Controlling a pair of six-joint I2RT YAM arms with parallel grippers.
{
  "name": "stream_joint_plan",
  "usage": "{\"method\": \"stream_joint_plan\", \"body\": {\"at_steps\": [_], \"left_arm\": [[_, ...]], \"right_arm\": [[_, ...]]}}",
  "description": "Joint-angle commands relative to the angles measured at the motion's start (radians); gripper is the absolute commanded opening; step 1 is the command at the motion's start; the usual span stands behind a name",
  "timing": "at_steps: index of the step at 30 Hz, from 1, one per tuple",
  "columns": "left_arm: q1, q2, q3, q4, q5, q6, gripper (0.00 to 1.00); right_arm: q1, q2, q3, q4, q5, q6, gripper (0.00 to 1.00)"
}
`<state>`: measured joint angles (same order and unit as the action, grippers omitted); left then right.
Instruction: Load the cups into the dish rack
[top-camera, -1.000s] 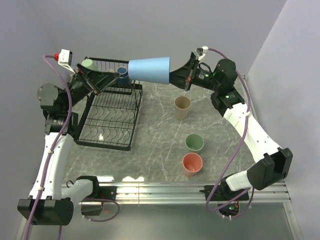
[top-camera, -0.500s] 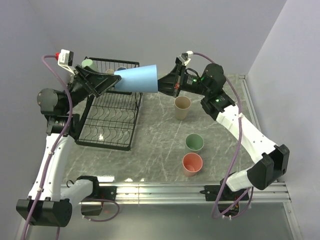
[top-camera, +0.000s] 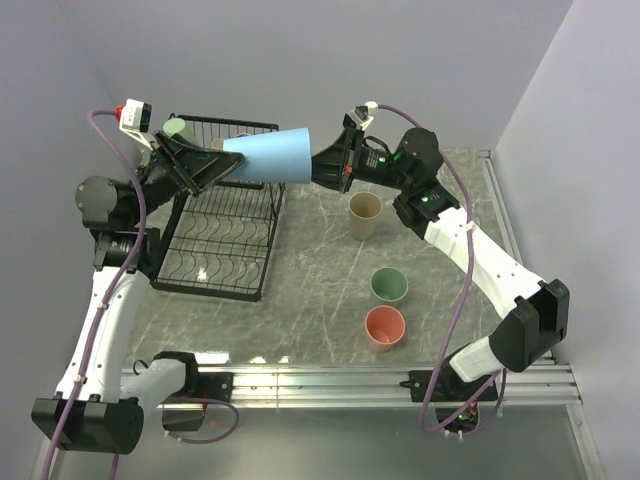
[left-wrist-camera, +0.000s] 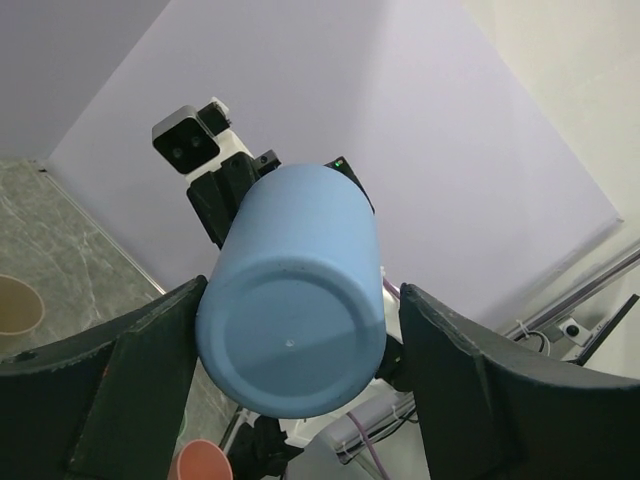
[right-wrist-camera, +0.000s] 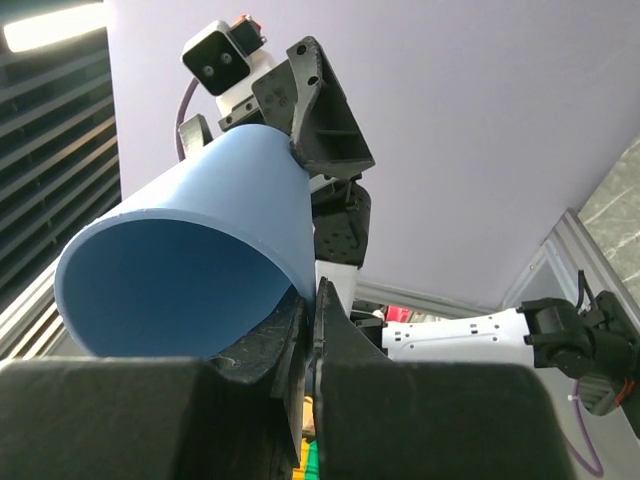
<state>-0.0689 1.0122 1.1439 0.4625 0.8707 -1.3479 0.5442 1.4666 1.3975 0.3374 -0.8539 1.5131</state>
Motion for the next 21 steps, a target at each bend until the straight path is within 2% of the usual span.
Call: {"method": "stream_joint_plan", "body": {"at_steps": [1,3,7,8,10,11,12,13,14,16,18,19,20,21], "left_arm": [[-0.008,-0.02,0.004,0.038,0.042,-0.007,0.8],[-0.008,-0.02,0.002,0.045,0.045,-0.011,0.71],[-0.008,-0.017,0.016,0.016,0.039,0.012,0.42],[-0.008,-0.02,0.019,-0.016,0.03,0.03,0.3],[-0.008,-0.021,0.03,-0.044,0.024,0.047,0.24],[-0.008,-0.023,0.039,-0.059,0.024,0.074,0.16],[-0.008,-0.024,0.053,-0.123,0.018,0.096,0.12],[-0.008,-0.026,0.088,-0.16,0.014,0.121,0.09],[-0.008,-0.026,0.109,-0.198,0.01,0.182,0.05],[-0.006,-0.02,0.183,-0.352,0.001,0.248,0.01],[-0.006,-0.008,0.232,-0.457,-0.013,0.346,0.0],[-0.006,-0.004,0.282,-0.575,-0.038,0.38,0.0],[-0.006,0.002,0.313,-0.638,-0.048,0.456,0.0],[-0.006,0.015,0.345,-0.704,-0.071,0.501,0.0]], "right_arm": [[0.008,-0.002,-0.008,0.038,0.036,-0.016,0.0],[0.01,0.001,-0.014,0.04,0.038,-0.016,0.0],[0.016,0.009,-0.012,0.043,0.039,-0.021,0.0],[0.014,0.011,-0.009,0.04,0.039,-0.024,0.0],[0.013,0.014,0.0,0.016,0.039,-0.042,0.0],[0.013,0.015,0.024,-0.054,0.039,-0.082,0.01],[0.011,0.015,0.037,-0.095,0.036,-0.105,0.08],[0.004,0.015,0.049,-0.144,0.039,-0.169,0.25],[-0.004,0.014,0.078,-0.272,0.045,-0.21,0.32],[-0.032,-0.006,0.092,-0.403,0.087,-0.295,0.45],[-0.059,-0.046,0.083,-0.581,0.124,-0.405,0.49],[-0.096,-0.063,0.072,-0.636,0.183,-0.465,0.49],[-0.118,-0.08,0.042,-0.763,0.217,-0.491,0.49],[-0.148,-0.115,0.014,-0.808,0.248,-0.507,0.49]]}}
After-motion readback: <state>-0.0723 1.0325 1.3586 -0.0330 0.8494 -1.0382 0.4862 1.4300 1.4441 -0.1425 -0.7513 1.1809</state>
